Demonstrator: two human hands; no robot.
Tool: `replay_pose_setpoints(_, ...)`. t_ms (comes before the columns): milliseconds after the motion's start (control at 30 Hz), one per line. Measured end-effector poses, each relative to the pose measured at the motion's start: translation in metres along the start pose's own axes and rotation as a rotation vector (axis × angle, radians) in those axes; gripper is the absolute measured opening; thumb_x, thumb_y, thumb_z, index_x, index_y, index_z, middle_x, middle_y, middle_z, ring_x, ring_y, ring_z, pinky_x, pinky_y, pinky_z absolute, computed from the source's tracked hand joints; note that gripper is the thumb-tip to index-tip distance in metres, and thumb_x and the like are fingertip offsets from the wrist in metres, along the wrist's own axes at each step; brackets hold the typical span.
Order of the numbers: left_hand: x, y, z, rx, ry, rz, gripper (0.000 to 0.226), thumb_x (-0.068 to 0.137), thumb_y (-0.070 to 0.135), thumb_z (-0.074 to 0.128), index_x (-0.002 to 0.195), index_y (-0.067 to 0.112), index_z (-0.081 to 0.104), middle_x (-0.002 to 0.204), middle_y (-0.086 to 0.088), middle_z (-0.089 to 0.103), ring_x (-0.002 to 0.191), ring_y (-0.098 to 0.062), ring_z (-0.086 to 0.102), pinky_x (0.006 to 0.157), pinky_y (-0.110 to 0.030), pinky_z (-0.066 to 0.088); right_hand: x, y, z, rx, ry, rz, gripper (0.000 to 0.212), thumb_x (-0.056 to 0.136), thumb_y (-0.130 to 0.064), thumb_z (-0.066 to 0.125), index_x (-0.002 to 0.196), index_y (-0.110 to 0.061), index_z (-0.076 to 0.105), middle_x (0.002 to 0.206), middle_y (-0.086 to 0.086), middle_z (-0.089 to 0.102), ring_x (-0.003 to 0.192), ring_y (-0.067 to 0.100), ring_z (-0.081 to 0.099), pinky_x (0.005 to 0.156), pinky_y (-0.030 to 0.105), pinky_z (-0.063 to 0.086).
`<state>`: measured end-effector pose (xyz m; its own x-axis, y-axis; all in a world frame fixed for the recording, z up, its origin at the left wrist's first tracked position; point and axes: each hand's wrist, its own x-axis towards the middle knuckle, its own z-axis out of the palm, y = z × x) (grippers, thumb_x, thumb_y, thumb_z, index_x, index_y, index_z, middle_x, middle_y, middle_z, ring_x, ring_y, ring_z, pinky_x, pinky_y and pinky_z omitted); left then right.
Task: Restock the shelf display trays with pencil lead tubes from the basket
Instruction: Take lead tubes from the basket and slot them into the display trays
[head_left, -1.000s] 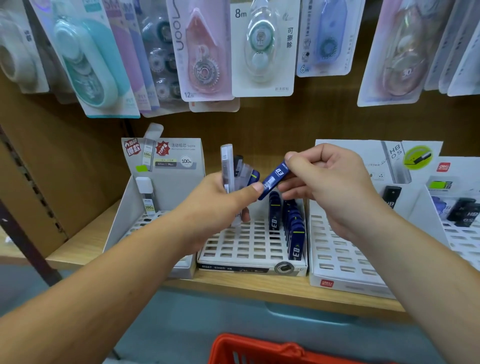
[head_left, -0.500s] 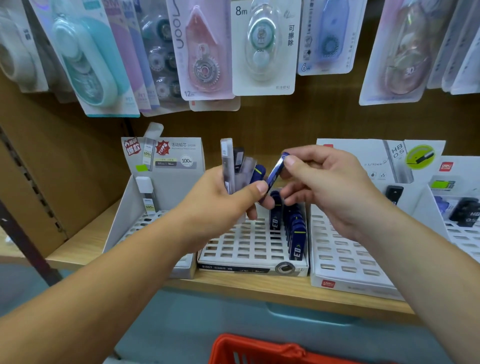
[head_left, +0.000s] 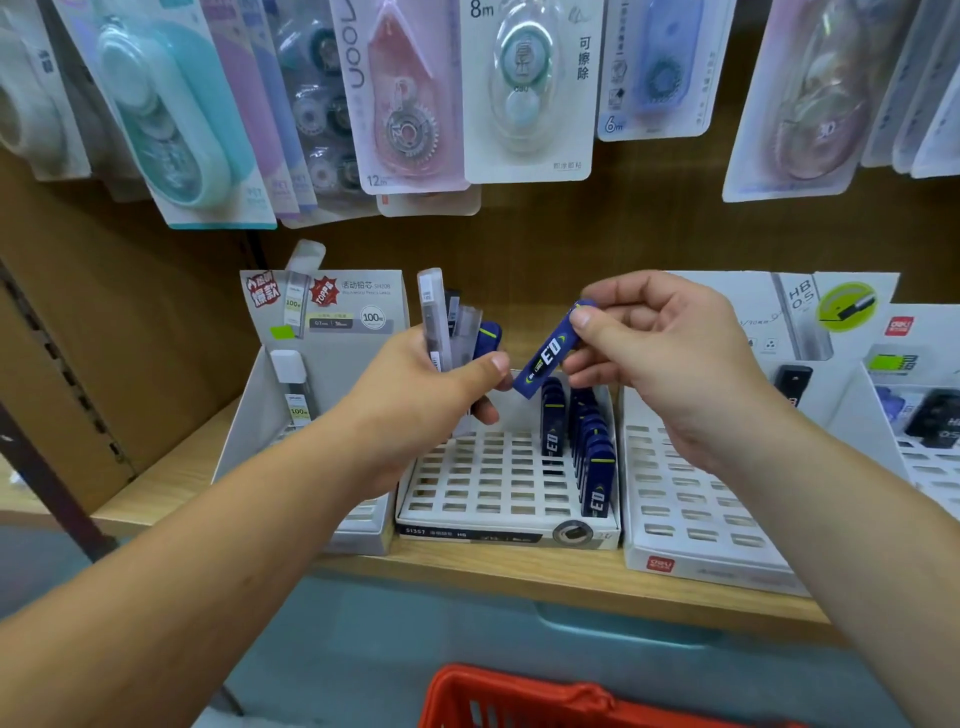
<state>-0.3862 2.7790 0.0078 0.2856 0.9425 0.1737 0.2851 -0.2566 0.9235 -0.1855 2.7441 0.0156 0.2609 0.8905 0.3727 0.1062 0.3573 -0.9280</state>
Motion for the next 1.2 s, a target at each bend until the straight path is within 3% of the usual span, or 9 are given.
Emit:
replay_pose_setpoints(100,0.000,0.001,-0.003,-0.062,-0.010,-0.023,0.021,0.101,0.028,0.066,0.111,0.010,0.066,0.087,-0.001,0.077,0.070,-0.010,0.067,0.071,-0.030,0.045,0.000,0.004,-0.001,-0.157,-0.004,-0.069,0.012,0.091,-0.008,0.077,0.099,-0.015,0.072,0.079,0.007,0.077,0.074,0.022,0.076,0.071,0.038,0.064)
replay_pose_setpoints(267,-0.003,-0.004,-0.008,-0.135,-0.094,-0.075,0.019,0.101,0.023,0.067,0.112,0.008,0.067,0.089,-0.005,0.074,0.075,-0.016,0.067,0.077,-0.041,0.047,0.002,0.003,-0.002,-0.400,-0.094,-0.121,0.013,0.082,-0.011,0.086,0.086,-0.018,0.076,0.078,0.001,0.075,0.073,0.011,0.071,0.069,0.026,0.059)
replay_pose_setpoints(467,-0.009,-0.013,0.004,-0.060,-0.146,-0.113,0.013,0.102,0.023,0.066,0.105,0.010,0.069,0.087,-0.005,0.075,0.072,-0.014,0.067,0.074,-0.038,0.048,0.003,-0.003,-0.008,-0.385,-0.131,-0.142,0.014,0.082,-0.007,0.085,0.081,-0.018,0.076,0.078,0.007,0.075,0.075,0.024,0.072,0.071,0.035,0.060)
replay_pose_setpoints(600,-0.006,-0.014,0.010,-0.084,-0.130,-0.147,0.014,0.100,0.022,0.068,0.104,0.008,0.068,0.087,-0.008,0.076,0.073,-0.019,0.066,0.080,-0.044,0.046,0.000,-0.005,-0.008,-0.518,-0.209,-0.135,0.014,0.082,-0.008,0.084,0.081,-0.019,0.076,0.074,0.000,0.074,0.066,0.006,0.066,0.066,0.025,0.059)
replay_pose_setpoints(800,-0.005,-0.015,0.010,-0.103,-0.126,-0.173,0.015,0.099,0.022,0.069,0.107,0.009,0.068,0.088,-0.008,0.076,0.074,-0.019,0.067,0.083,-0.046,0.047,-0.003,0.008,-0.005,-0.635,-0.240,-0.071,0.015,0.082,-0.012,0.085,0.078,-0.023,0.075,0.073,-0.006,0.074,0.071,0.009,0.071,0.073,0.035,0.063)
replay_pose_setpoints(933,-0.006,-0.014,0.010,-0.096,-0.132,-0.180,0.017,0.100,0.022,0.069,0.109,0.008,0.067,0.088,-0.008,0.076,0.074,-0.018,0.067,0.085,-0.045,0.047,-0.001,0.008,-0.006,-0.645,-0.250,-0.063,0.015,0.083,-0.013,0.085,0.078,-0.025,0.077,0.071,-0.010,0.073,0.071,0.003,0.069,0.068,0.025,0.060)
replay_pose_setpoints(1067,-0.007,-0.012,0.008,-0.089,-0.159,-0.179,0.018,0.099,0.019,0.069,0.111,0.005,0.068,0.089,-0.010,0.076,0.074,-0.018,0.067,0.084,-0.044,0.048,-0.002,0.007,-0.006,-0.750,-0.298,-0.067,0.013,0.087,-0.021,0.082,0.077,-0.029,0.079,0.071,-0.021,0.070,0.072,-0.011,0.063,0.056,0.011,0.047)
replay_pose_setpoints(1200,-0.007,-0.010,0.004,-0.125,-0.183,-0.175,0.015,0.099,0.012,0.067,0.114,0.008,0.068,0.089,-0.009,0.076,0.073,-0.017,0.067,0.082,-0.044,0.050,-0.004,0.009,-0.005,-0.791,-0.317,-0.131,0.009,0.090,-0.023,0.078,0.083,-0.029,0.080,0.081,-0.016,0.068,0.074,-0.001,0.061,0.066,0.021,0.047)
